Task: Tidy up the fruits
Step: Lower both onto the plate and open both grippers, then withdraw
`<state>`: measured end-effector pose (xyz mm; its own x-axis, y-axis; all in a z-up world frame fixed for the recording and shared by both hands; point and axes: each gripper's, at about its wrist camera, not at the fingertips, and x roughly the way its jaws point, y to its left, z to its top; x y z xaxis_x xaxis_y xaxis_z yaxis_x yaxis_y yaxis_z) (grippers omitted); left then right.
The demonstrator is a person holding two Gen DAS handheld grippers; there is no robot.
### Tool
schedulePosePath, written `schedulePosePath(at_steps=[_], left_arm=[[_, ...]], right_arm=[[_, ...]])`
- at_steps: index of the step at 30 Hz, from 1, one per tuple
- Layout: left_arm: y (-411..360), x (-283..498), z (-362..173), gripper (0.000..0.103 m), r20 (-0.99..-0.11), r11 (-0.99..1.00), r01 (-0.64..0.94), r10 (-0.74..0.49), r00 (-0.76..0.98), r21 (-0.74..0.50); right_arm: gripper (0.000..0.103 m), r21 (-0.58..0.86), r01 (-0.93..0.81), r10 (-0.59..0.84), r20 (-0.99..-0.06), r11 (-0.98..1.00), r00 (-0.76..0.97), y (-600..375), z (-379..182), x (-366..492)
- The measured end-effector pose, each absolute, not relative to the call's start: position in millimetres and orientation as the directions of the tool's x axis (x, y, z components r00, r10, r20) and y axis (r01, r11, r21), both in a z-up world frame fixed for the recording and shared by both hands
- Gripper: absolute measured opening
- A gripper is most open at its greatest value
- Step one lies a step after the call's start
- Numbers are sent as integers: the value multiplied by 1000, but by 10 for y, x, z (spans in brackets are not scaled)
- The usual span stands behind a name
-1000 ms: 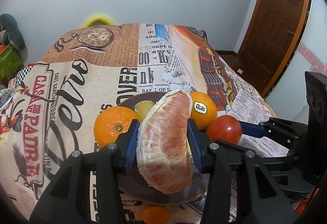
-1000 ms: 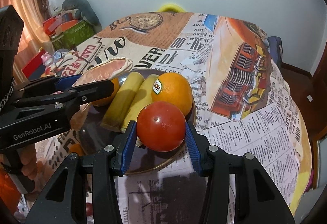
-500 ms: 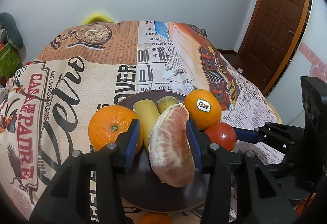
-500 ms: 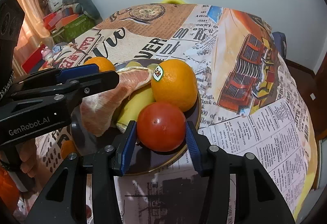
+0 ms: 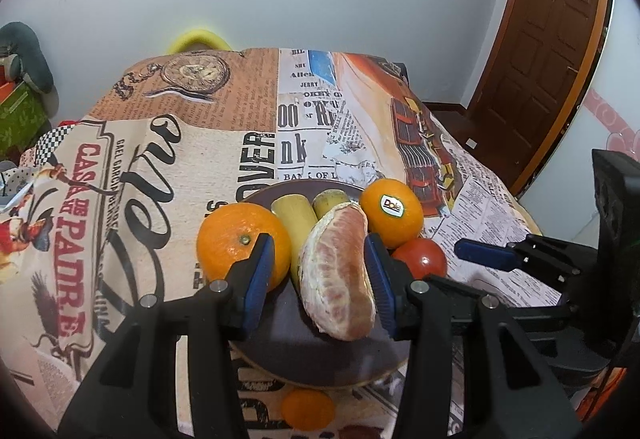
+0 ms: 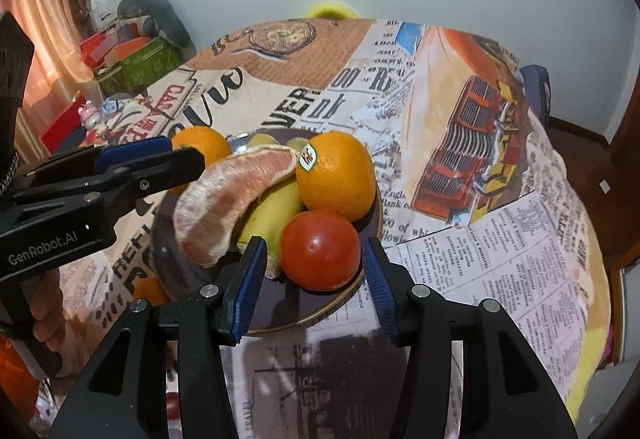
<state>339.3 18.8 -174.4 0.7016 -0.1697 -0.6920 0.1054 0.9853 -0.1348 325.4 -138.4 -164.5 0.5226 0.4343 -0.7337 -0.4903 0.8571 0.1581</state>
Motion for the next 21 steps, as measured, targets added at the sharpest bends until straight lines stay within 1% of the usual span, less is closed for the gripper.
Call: schedulePosePath(at_steps=[12,17,21], left_arm=[[181,2821,-1298,46,-642,990,105,-138,754,-90],[176,2536,-1142,46,-622,991,106,-133,771,-80],[133,2362,-1106,46,-621,992,110,-126,773,-65]], right_arm=[[46,98,-480,407,-690,872,598,-1484,-1187,2768],[50,72,-472,391,-674,879,626,-1542,-1046,2519],[51,64,-466,386,-666,882,638,-1597,-980,2302]])
